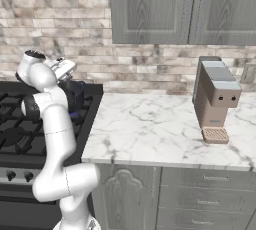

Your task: Put the potato and corn in the pot. Retrieve the spatula and lightly stir the vegetables in the pot.

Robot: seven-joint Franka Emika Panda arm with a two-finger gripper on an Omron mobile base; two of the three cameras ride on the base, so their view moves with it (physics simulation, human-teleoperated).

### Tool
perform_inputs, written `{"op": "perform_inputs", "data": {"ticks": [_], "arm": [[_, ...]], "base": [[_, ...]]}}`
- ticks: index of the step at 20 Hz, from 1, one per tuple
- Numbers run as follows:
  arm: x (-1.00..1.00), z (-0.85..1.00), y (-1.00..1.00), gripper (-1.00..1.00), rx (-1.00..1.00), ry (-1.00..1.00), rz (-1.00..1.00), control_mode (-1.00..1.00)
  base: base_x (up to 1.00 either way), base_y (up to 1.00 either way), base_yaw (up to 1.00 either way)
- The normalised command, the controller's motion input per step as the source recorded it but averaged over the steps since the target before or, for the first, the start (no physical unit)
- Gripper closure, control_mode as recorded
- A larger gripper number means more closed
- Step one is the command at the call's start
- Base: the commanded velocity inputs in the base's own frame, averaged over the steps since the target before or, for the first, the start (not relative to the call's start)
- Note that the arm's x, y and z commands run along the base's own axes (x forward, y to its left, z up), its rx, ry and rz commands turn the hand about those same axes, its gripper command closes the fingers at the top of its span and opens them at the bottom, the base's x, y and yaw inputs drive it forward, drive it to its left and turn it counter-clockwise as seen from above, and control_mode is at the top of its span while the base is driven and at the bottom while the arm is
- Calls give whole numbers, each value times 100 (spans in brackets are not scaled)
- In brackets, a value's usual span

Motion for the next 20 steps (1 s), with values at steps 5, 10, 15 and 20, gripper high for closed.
{"op": "perform_inputs", "data": {"ticks": [5, 10, 15, 20], "arm": [[20, -6, 16, 100, -2, 7, 0, -100], [18, -13, 8, 100, 3, -4, 0, -100], [-2, -12, -9, 100, 25, -3, 13, -100], [-29, -32, 0, 100, 8, 15, 25, -100]], "base": [[0, 0, 0], [0, 0, 0], [0, 0, 0], [0, 0, 0]]}}
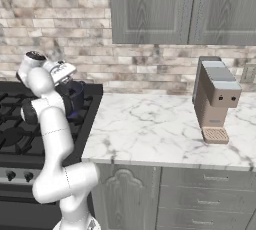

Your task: Put the potato and corn in the pot. Retrieve the spatula and lightly stir the vegetables in the pot.

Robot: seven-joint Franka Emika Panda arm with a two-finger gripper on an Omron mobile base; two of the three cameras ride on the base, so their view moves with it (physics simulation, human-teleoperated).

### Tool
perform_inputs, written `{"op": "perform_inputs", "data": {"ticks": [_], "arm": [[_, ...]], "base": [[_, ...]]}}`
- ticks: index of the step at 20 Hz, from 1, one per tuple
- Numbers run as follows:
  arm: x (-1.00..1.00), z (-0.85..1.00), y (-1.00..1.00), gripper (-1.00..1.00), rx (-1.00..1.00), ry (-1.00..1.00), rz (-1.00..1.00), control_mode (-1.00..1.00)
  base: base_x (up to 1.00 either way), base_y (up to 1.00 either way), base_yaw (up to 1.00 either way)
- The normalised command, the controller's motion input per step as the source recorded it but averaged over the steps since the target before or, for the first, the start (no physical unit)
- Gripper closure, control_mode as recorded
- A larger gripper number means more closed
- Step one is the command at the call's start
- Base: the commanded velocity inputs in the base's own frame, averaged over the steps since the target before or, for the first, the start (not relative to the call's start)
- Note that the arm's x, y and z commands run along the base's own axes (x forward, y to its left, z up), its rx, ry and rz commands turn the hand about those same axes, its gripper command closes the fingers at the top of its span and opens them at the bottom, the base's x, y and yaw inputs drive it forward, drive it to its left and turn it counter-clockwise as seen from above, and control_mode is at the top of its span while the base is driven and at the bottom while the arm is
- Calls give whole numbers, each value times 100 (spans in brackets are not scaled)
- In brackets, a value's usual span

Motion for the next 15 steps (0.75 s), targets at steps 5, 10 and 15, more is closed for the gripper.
{"op": "perform_inputs", "data": {"ticks": [5, 10, 15], "arm": [[-18, 36, 0, 100, 5, 5, 34, -100], [-4, 1, -5, 100, 13, 3, 34, -100], [16, -1, -30, 100, 6, 0, 19, -100]], "base": [[0, 0, 0], [0, 0, 0], [0, 0, 0]]}}
